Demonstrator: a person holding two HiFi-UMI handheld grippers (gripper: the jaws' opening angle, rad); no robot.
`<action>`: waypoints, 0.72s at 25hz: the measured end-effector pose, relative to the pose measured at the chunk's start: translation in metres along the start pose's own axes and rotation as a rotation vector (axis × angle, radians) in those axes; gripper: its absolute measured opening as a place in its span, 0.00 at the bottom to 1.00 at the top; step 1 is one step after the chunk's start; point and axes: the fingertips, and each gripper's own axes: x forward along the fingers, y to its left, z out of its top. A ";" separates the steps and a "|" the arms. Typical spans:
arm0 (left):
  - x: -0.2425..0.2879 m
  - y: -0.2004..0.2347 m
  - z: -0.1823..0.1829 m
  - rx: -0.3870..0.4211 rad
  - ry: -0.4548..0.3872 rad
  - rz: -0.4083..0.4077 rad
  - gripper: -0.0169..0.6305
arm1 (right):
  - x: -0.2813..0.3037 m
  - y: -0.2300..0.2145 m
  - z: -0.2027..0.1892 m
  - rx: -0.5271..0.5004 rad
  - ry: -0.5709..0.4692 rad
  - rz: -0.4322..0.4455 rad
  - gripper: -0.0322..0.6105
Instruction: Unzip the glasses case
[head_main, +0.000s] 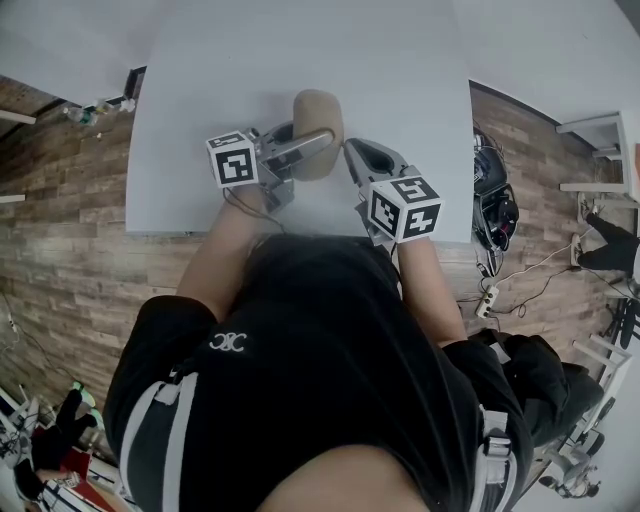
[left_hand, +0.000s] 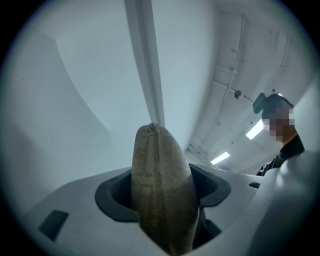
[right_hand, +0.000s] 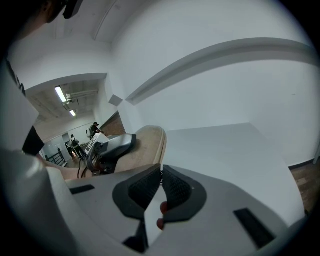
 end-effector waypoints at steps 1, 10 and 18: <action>-0.001 0.002 0.003 -0.015 -0.018 0.002 0.49 | 0.001 0.002 -0.001 -0.004 0.002 0.004 0.10; -0.012 0.002 0.021 -0.098 -0.136 -0.021 0.49 | 0.004 0.015 0.009 -0.020 -0.012 0.050 0.10; -0.030 -0.002 0.058 -0.201 -0.325 -0.067 0.49 | 0.009 0.052 -0.012 -0.021 0.033 0.158 0.10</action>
